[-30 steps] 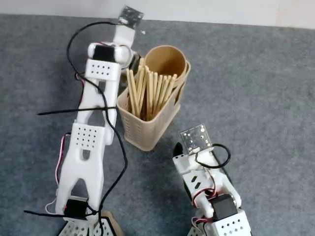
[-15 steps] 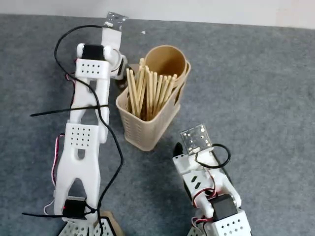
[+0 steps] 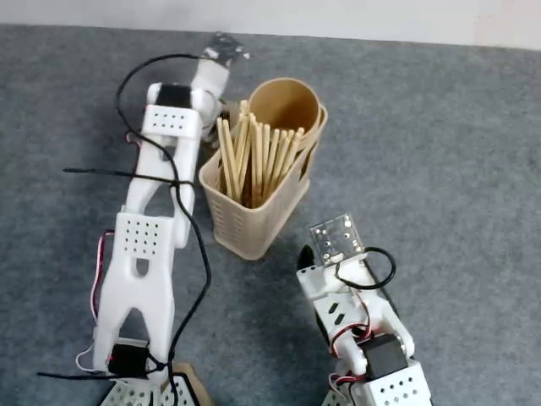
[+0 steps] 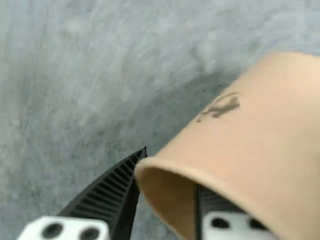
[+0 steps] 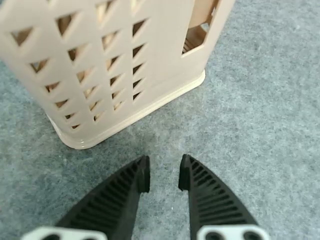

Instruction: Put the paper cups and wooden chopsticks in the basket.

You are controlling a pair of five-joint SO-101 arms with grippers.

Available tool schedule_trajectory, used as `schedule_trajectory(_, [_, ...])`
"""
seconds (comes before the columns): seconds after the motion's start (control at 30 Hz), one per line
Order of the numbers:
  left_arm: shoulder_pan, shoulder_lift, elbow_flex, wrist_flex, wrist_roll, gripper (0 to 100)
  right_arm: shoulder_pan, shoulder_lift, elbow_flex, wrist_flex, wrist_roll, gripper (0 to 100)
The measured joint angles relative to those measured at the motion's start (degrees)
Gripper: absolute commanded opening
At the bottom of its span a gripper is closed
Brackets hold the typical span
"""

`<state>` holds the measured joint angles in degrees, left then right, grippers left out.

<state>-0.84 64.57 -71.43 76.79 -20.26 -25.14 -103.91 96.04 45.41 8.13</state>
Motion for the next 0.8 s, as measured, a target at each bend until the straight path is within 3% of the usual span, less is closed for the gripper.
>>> schedule_trajectory(0.2, [-0.62, 0.26, -5.10, 0.26, -1.23, 0, 0.00, 0.00, 0.00, 0.00, 0.00, 10.9])
schedule_trajectory(0.47, [-4.75, 0.35, -20.66, 10.20, -1.32, 0, 0.00, 0.00, 0.00, 0.00, 0.00, 10.9])
schedule_trajectory(0.63, [-7.38, -1.58, -21.54, 15.47, -1.32, 0, 0.00, 0.00, 0.00, 0.00, 0.00, 10.9])
schedule_trajectory(0.8, [-8.18, -12.04, -21.63, 19.69, 1.67, 0, 0.00, 0.00, 0.00, 0.00, 0.00, 10.9])
